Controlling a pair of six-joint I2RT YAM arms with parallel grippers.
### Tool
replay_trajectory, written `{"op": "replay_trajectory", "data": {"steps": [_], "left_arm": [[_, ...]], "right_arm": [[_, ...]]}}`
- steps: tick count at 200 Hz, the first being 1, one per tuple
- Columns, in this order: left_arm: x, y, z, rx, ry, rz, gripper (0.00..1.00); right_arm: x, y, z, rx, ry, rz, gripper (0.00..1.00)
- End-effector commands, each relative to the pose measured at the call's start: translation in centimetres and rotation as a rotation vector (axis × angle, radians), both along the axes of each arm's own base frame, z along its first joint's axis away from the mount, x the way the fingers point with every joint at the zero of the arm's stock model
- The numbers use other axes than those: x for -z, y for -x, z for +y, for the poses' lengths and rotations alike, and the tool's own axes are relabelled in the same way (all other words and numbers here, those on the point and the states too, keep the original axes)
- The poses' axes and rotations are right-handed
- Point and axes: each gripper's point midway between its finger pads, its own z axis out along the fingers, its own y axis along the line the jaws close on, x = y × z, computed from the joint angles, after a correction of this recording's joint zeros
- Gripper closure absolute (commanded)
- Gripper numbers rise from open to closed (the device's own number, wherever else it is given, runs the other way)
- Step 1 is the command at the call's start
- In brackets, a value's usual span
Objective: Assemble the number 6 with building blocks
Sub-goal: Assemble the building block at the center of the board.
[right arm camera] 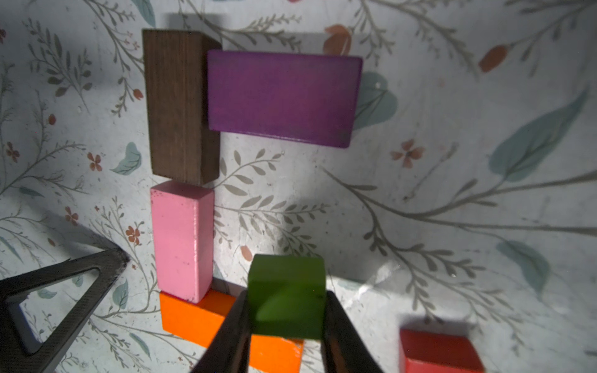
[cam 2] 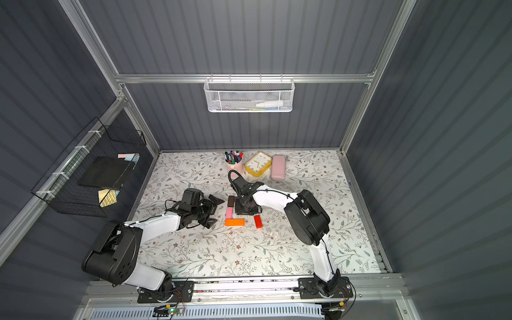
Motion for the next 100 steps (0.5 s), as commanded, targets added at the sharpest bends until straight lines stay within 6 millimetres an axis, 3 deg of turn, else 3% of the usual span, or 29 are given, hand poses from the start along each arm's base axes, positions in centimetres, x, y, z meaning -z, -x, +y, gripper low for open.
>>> {"op": "replay_trajectory", "data": {"steps": [1, 100], "left_arm": [[1.13, 0.45, 0.46, 0.007, -0.022, 0.034, 0.01], [1.37, 0.59, 0.47, 0.009, -0.019, 0.037, 0.01]], "right_arm": [[0.67, 0.31, 0.13, 0.009, 0.009, 0.019, 0.65], [1.43, 0.78, 0.24, 0.018, 0.007, 0.040, 0.65]]}}
